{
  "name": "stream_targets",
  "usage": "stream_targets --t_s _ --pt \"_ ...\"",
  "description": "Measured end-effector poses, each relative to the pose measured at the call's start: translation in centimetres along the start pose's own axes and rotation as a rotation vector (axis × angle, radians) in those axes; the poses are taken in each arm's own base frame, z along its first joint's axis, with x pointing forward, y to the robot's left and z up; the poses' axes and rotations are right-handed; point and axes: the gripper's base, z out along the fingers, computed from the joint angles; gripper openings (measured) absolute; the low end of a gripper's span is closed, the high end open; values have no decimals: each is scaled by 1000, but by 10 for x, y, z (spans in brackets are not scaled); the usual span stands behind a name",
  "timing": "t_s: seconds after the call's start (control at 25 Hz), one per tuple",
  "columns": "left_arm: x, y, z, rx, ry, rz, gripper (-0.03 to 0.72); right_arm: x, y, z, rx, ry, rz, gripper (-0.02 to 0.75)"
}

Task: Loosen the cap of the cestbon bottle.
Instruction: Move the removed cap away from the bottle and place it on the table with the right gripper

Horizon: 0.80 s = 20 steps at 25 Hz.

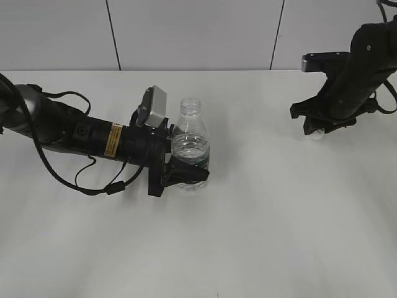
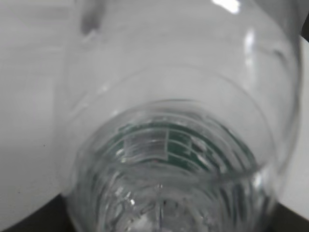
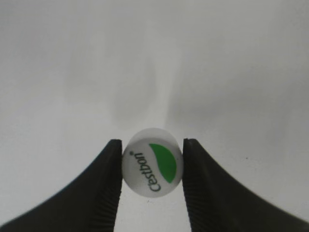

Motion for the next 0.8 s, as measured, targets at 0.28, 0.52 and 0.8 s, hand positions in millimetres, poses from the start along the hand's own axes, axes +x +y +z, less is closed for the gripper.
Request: stream_targets --t_s 0.28,0.52,0.8 --pt "0 0 0 0 0 0 412 6 0 16 -1 35 2 291" --pt "0 0 0 0 0 0 412 11 0 26 -4 62 9 291" --pt "0 0 0 0 0 0 412 12 1 28 -7 69 15 291"
